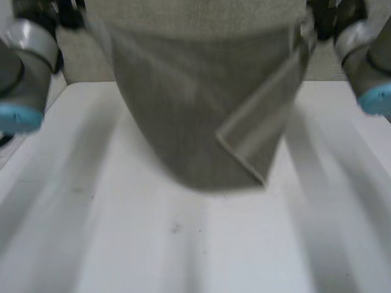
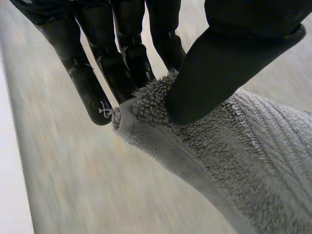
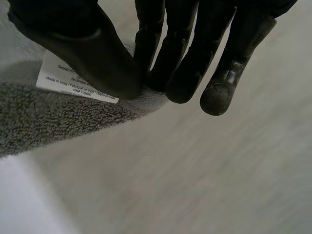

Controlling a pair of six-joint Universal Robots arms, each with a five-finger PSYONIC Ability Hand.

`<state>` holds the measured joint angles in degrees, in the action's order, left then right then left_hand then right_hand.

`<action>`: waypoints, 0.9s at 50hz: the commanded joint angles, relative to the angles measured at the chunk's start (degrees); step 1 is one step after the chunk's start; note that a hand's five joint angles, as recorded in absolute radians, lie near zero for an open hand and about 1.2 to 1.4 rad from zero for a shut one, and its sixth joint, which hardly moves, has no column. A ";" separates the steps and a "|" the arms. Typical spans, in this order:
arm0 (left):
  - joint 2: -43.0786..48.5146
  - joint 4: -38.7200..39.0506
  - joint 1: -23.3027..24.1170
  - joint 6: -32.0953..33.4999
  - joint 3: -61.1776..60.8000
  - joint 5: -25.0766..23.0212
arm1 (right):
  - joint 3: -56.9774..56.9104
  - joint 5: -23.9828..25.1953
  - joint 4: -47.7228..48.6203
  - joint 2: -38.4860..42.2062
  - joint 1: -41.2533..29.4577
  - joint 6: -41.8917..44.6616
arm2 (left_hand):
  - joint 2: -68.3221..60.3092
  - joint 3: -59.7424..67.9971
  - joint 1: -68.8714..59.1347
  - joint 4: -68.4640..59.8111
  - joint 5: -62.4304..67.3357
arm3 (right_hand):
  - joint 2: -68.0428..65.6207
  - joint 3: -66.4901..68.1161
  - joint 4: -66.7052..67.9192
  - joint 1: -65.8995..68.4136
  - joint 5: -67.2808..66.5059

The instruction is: Fold the towel.

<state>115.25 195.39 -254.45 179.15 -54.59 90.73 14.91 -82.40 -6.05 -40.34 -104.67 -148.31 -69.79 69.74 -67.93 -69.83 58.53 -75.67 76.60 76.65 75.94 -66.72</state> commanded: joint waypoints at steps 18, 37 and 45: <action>3.49 3.42 -0.08 0.15 -16.61 3.41 | 29.35 14.63 -6.00 -6.51 -0.63 2.12 | -10.21 10.26 -12.07 -10.17 11.47 | -4.33 3.40 3.35 4.06 -3.28; 3.76 8.08 -0.08 0.94 -38.23 2.53 | 50.02 14.55 -0.81 -5.43 0.86 10.78 | -10.21 10.26 -12.07 -10.17 11.47 | 31.96 -32.89 -32.94 -32.23 33.01; -1.95 8.16 -0.26 0.94 -41.65 2.53 | 58.28 14.64 6.73 -14.66 3.85 -7.75 | -10.21 10.26 -12.07 -10.17 11.47 | 43.71 -44.64 -44.69 -43.99 44.77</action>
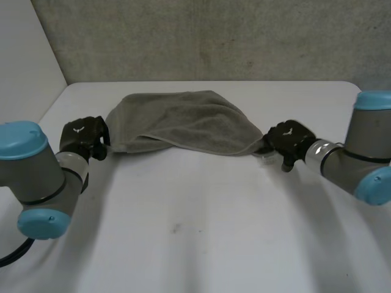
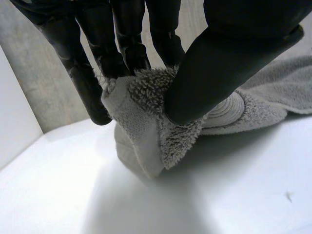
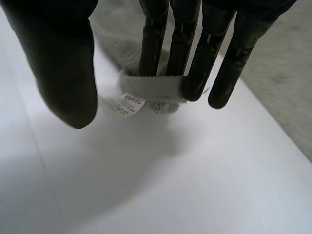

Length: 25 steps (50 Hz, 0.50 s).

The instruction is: Fold the towel.

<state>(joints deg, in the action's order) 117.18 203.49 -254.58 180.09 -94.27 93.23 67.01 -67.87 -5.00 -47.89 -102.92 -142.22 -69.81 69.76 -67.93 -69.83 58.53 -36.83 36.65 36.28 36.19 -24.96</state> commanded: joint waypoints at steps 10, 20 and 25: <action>-6.26 0.24 -0.30 -0.18 -3.64 0.02 | 12.88 -0.69 10.36 -13.37 4.04 -28.81 | -10.19 10.24 -12.07 -10.17 11.47 | 3.87 -3.68 -3.32 -3.23 2.00; -6.35 0.32 -0.30 -0.18 -4.34 0.02 | 10.95 -2.53 9.66 -12.06 4.40 -40.41 | -10.19 10.24 -12.07 -10.17 11.47 | 4.88 -4.69 -4.33 -4.23 3.01; -6.52 0.32 -0.30 -0.27 -4.17 0.02 | 10.42 -5.07 9.66 -9.60 3.87 -40.24 | -10.19 10.24 -12.07 -10.17 11.47 | 5.05 -4.86 -4.50 -4.40 3.17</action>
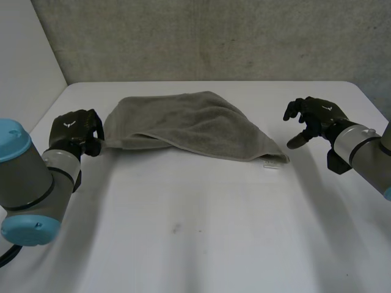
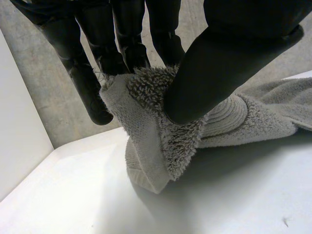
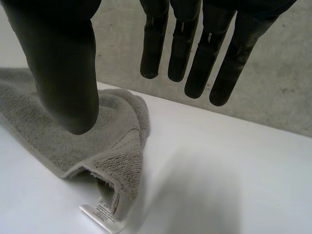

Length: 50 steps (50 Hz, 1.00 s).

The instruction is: Fold the towel.

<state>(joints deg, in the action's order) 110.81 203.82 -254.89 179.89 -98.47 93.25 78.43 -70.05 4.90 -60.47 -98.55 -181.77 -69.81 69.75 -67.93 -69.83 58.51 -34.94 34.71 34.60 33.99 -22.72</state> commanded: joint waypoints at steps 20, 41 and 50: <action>-0.68 0.08 -1.58 -0.06 0.03 0.00 | -9.07 -10.54 0.37 16.43 -7.88 5.54 | -10.19 10.25 -12.07 -10.17 11.49 | 5.52 -5.29 -5.18 -4.57 3.30; -0.86 -0.01 -2.46 -0.06 -0.05 0.00 | -8.38 -16.53 2.13 10.73 -7.27 8.71 | -10.19 10.25 -12.07 -10.17 11.49 | -11.55 11.78 11.89 12.50 -13.77; -0.95 -0.01 -2.46 -0.06 -0.32 0.00 | -8.38 -15.56 1.87 13.62 -7.35 8.71 | -10.19 10.25 -12.07 -10.17 11.49 | -1.89 2.12 2.23 2.84 -4.11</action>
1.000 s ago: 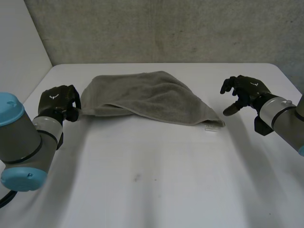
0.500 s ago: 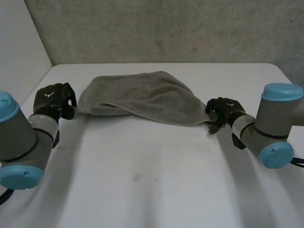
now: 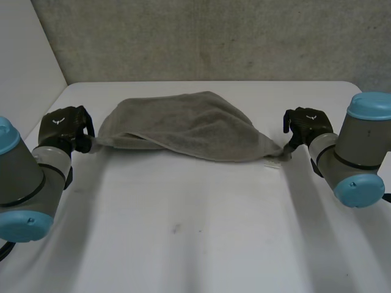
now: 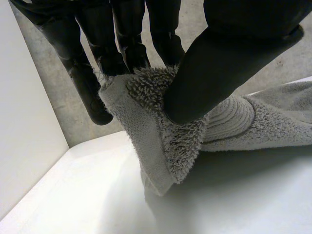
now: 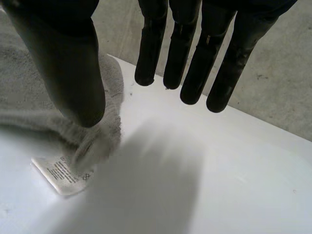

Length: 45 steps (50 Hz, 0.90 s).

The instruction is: Fold the towel.

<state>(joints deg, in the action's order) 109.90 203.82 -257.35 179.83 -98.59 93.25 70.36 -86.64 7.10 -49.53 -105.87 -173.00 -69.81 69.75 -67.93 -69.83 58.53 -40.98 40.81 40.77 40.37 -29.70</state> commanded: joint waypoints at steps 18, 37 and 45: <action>-0.04 0.00 -0.08 -0.01 -0.20 0.00 | 0.13 2.35 -2.00 3.21 -0.04 -0.32 | -10.19 10.25 -12.07 -10.17 11.47 | 16.43 -16.25 -16.22 -15.82 15.15; -0.21 0.00 -0.34 -0.01 -0.64 0.00 | 1.89 2.44 -0.16 4.61 0.04 0.56 | -10.19 10.25 -12.07 -10.17 11.47 | 14.25 -14.07 -14.04 -13.64 12.97; -0.21 0.00 -0.43 -0.01 -0.73 0.00 | 0.74 2.09 0.72 5.93 0.05 0.65 | -10.19 10.25 -12.07 -10.17 11.47 | 9.05 -8.88 -8.84 -8.44 7.77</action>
<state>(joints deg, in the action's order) 109.72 203.82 -257.71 179.83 -99.29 93.25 71.90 -84.33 7.15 -44.28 -105.84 -172.37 -69.81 69.76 -67.93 -69.83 58.53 -27.93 28.30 28.01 28.46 -18.75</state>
